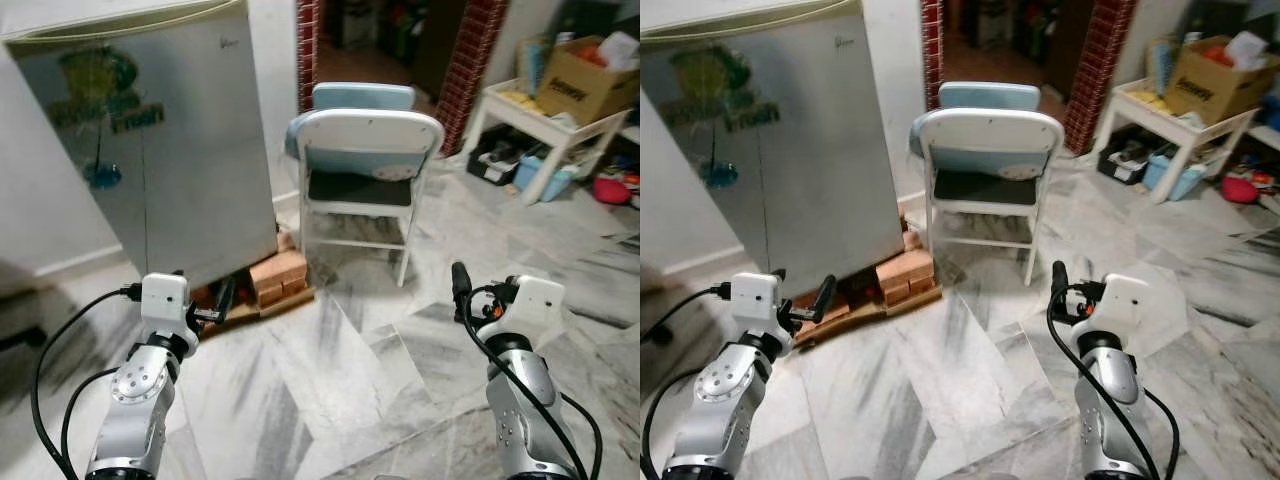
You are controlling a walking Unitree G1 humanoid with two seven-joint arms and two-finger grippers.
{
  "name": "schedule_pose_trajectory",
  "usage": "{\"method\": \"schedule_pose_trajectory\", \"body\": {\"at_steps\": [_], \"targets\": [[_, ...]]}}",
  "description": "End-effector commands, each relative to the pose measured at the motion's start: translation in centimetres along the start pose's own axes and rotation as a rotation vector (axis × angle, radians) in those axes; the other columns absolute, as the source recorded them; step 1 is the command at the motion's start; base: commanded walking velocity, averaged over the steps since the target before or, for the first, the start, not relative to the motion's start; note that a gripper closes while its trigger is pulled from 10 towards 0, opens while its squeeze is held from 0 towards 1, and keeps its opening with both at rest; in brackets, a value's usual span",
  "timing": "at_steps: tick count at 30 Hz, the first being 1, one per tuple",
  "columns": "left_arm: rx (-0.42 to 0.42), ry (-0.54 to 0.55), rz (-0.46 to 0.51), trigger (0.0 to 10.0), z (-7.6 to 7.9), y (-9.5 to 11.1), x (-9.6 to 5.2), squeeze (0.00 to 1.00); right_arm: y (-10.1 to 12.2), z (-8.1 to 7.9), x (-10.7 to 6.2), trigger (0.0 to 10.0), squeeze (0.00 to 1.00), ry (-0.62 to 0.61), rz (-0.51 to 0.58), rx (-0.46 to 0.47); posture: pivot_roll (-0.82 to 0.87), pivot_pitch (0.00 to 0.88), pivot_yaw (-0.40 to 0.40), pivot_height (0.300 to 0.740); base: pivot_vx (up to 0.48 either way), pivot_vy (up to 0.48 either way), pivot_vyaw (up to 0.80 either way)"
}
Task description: Restocking fridge
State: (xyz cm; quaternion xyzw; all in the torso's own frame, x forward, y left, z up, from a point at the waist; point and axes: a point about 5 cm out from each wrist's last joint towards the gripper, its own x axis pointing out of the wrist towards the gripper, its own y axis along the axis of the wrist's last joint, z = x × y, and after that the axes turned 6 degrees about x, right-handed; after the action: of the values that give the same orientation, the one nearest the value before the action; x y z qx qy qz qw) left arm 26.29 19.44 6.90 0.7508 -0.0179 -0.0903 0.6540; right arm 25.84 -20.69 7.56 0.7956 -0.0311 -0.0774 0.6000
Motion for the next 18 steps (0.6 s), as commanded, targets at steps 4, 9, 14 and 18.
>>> {"method": "schedule_pose_trajectory", "body": {"at_steps": [4, 9, 14, 18], "targets": [[0.021, 0.02, -0.021, 10.0, -0.92, -0.44, -0.43, 0.0, 0.23, -0.45, 0.16, 10.0, 0.0, 0.008, 0.014, 0.007, -0.04, 0.0, 0.006, 0.74, 0.0, 0.48, -0.8], [0.032, 0.025, -0.032, 10.0, -1.22, -0.7, -0.69, 0.0, 0.12, -0.28, 0.07, 10.0, 0.0, 0.004, 0.013, 0.003, -0.04, 0.0, 0.006, 0.74, 0.0, 0.48, -0.8], [0.034, 0.038, -0.03, 10.0, -1.59, -0.58, -0.57, 0.0, -0.03, -0.37, 0.06, 10.0, 0.0, 0.007, 0.009, 0.0, -0.03, 0.0, 0.008, 0.74, 0.0, 0.48, -0.8], [0.035, 0.041, -0.028, 10.0, -1.56, -0.58, -0.52, 0.0, 0.02, -0.38, 0.19, 10.0, 0.0, 0.011, 0.012, -0.009, -0.03, 0.0, -0.001, 0.74, 0.0, 0.48, -0.8]]}}
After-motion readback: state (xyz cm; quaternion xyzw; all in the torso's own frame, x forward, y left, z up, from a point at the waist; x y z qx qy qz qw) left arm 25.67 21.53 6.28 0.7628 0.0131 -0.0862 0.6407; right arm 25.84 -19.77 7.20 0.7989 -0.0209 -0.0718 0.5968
